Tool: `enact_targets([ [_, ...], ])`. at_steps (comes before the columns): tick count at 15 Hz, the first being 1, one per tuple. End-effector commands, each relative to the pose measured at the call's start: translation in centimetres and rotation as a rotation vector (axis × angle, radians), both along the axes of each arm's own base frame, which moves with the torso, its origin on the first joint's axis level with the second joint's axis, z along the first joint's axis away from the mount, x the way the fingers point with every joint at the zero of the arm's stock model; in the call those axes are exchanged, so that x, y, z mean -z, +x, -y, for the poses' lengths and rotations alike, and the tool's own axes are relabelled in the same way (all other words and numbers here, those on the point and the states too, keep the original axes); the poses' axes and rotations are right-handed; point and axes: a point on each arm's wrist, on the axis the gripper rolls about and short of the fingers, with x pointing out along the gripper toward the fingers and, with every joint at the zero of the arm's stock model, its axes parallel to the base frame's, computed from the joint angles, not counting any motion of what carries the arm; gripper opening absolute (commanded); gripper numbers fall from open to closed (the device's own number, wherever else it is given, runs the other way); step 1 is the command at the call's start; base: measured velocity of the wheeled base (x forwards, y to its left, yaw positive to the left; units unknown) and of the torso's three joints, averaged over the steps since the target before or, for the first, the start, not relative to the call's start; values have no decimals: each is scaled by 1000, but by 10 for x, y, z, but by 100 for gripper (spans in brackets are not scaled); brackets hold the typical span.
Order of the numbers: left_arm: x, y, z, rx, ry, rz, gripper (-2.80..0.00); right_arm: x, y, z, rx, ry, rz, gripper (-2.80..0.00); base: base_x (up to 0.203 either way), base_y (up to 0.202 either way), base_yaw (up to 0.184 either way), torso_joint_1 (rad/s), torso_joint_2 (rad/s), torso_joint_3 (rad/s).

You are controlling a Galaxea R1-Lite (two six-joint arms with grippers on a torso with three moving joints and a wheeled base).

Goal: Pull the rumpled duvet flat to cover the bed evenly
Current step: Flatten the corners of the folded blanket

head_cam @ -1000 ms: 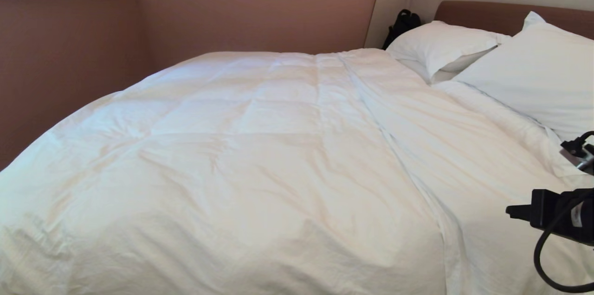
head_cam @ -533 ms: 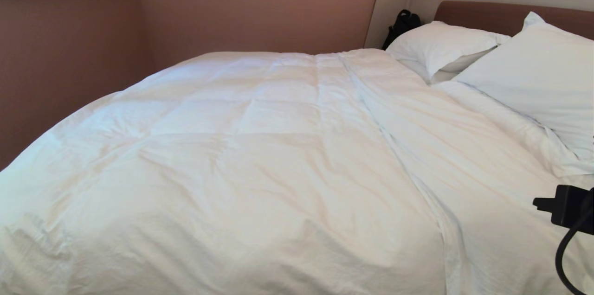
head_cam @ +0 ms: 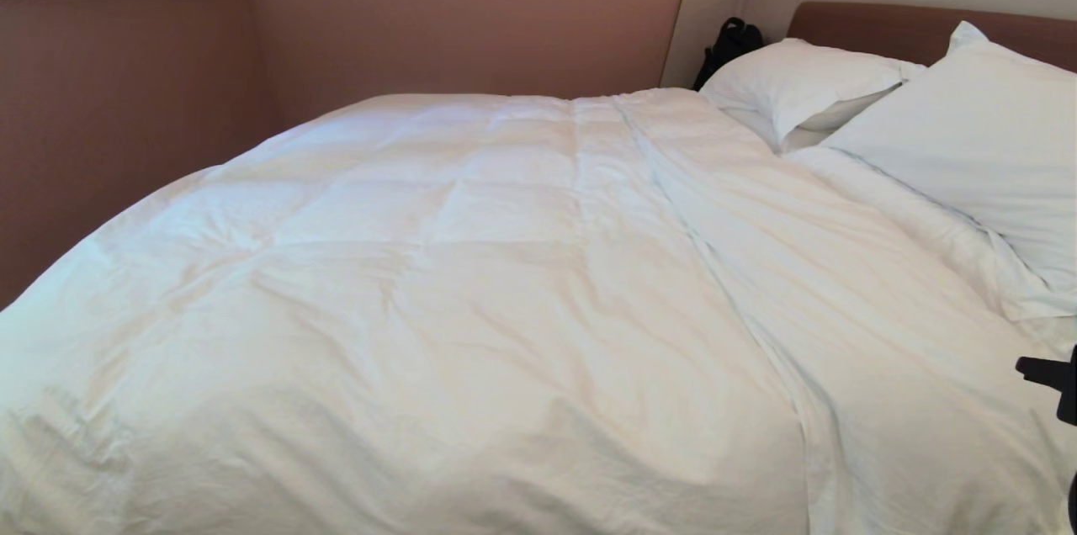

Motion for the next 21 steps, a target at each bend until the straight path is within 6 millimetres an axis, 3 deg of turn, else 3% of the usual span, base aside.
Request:
enact_targets([
  [1, 0, 0, 0, 1, -1, -1, -280, -3, -16, 1, 18, -15, 44, -280, 0, 0, 0, 0, 0, 0],
  [5, 0, 0, 0, -1, -1, 0, -280, -9, -45, 2, 16, -29, 134, -280, 0, 0, 0, 0, 0, 0],
  [10, 0, 0, 0, -1, -1, 0, -280, -10, -63, 2, 11, -44, 193, -280, 0, 0, 0, 0, 0, 0],
  [12, 0, 0, 0, -1, -1, -1, -280, -12, -87, 3, 0, -74, 256, -280, 0, 0, 0, 0, 0, 0],
  [21, 0, 0, 0, -1, -1, 0, -280, 5, -143, 3, -72, -124, 296, -280, 0, 0, 0, 0, 0, 0],
])
